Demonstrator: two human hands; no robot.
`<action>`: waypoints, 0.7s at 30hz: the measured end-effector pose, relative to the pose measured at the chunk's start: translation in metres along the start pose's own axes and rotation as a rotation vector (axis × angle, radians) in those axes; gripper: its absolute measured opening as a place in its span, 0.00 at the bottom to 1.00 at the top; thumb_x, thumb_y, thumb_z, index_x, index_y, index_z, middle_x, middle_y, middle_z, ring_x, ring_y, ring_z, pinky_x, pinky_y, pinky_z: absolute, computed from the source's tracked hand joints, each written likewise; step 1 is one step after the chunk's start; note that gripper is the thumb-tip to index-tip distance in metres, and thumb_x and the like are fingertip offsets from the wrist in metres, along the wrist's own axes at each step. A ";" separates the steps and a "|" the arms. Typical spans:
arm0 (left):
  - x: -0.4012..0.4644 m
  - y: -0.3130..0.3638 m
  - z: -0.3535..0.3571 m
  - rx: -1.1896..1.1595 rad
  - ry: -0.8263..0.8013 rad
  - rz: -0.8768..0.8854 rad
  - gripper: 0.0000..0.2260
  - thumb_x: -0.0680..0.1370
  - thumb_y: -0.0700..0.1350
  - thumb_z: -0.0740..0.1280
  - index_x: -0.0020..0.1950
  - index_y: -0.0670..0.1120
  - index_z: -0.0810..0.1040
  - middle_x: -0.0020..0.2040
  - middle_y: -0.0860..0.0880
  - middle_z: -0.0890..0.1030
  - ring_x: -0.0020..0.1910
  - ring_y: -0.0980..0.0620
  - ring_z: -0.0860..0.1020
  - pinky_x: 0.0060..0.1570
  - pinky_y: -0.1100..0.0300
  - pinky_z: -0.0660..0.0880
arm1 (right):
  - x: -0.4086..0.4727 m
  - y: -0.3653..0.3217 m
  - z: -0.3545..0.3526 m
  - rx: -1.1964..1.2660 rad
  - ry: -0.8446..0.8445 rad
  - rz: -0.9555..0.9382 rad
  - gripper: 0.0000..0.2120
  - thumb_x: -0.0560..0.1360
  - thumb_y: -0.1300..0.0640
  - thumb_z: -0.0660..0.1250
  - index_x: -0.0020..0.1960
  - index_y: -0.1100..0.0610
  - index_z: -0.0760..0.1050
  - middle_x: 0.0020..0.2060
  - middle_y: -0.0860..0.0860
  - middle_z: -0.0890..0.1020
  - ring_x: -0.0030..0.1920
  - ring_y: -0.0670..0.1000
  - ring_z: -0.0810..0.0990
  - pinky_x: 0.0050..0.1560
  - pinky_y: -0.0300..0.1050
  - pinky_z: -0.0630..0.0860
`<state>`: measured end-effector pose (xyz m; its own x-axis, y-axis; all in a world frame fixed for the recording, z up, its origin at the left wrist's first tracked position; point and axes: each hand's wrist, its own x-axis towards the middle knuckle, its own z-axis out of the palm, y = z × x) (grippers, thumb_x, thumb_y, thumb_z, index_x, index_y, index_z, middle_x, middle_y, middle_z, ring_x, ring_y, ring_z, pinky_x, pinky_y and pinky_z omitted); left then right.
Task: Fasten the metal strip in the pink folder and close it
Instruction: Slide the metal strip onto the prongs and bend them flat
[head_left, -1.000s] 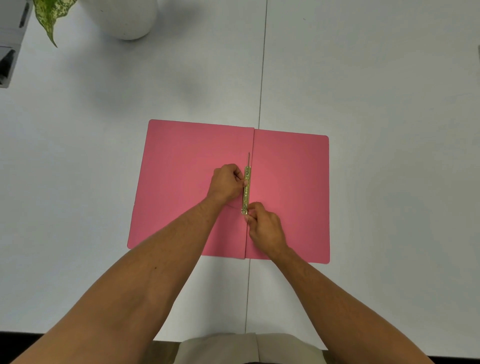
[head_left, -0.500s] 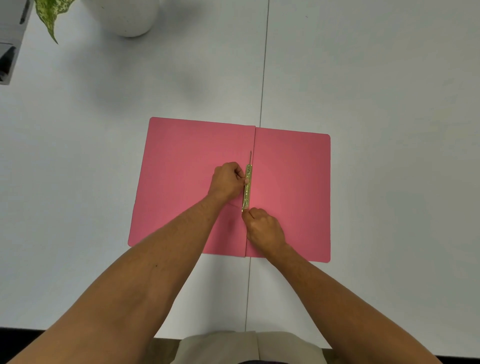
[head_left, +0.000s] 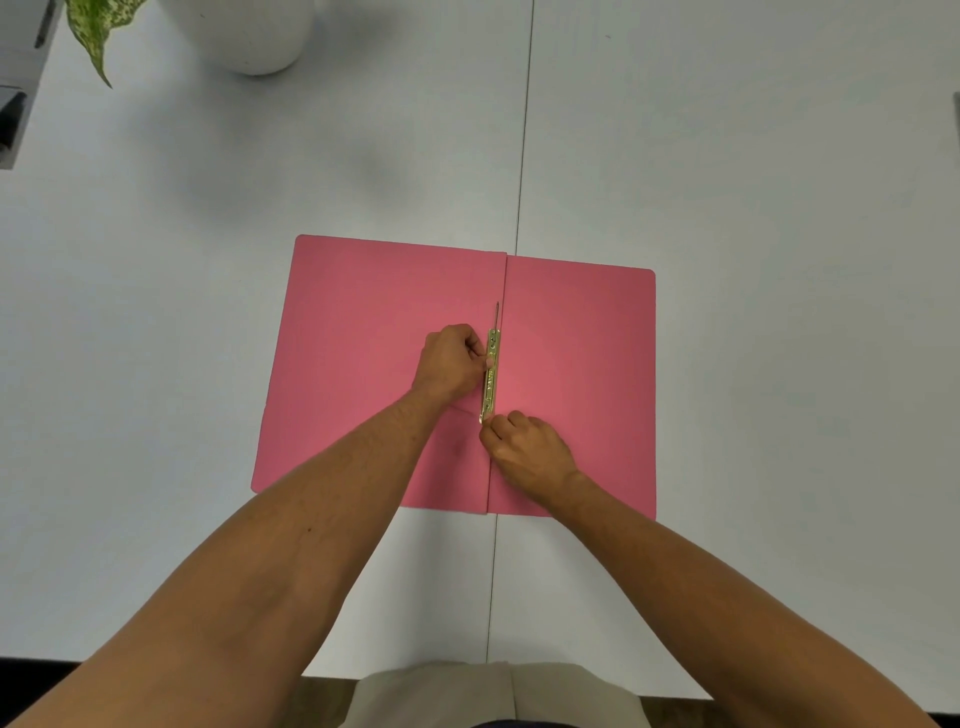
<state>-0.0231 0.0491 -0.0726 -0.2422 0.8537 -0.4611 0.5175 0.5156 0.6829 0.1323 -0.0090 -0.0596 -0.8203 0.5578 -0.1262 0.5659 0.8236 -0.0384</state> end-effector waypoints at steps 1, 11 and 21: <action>0.000 0.000 0.000 0.003 0.001 0.002 0.06 0.70 0.39 0.75 0.42 0.40 0.80 0.38 0.47 0.81 0.37 0.50 0.78 0.42 0.56 0.79 | -0.001 -0.001 0.000 -0.003 0.000 0.007 0.08 0.61 0.62 0.76 0.40 0.58 0.81 0.31 0.51 0.81 0.29 0.50 0.77 0.23 0.39 0.73; 0.001 -0.001 0.000 0.011 0.012 0.011 0.06 0.70 0.40 0.75 0.42 0.40 0.80 0.39 0.46 0.82 0.38 0.49 0.79 0.45 0.53 0.80 | -0.004 -0.019 -0.001 0.212 0.022 0.300 0.12 0.55 0.70 0.77 0.35 0.61 0.79 0.28 0.54 0.79 0.26 0.53 0.77 0.22 0.40 0.71; 0.000 -0.002 0.000 0.000 0.012 0.013 0.06 0.70 0.40 0.75 0.42 0.40 0.80 0.38 0.47 0.82 0.38 0.50 0.79 0.44 0.53 0.80 | -0.008 -0.041 0.010 0.581 0.089 0.523 0.05 0.72 0.69 0.68 0.46 0.65 0.81 0.35 0.58 0.79 0.34 0.58 0.77 0.30 0.46 0.73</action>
<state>-0.0241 0.0475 -0.0742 -0.2454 0.8611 -0.4452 0.5208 0.5045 0.6887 0.1169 -0.0485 -0.0669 -0.4255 0.8843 -0.1920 0.8126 0.2800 -0.5111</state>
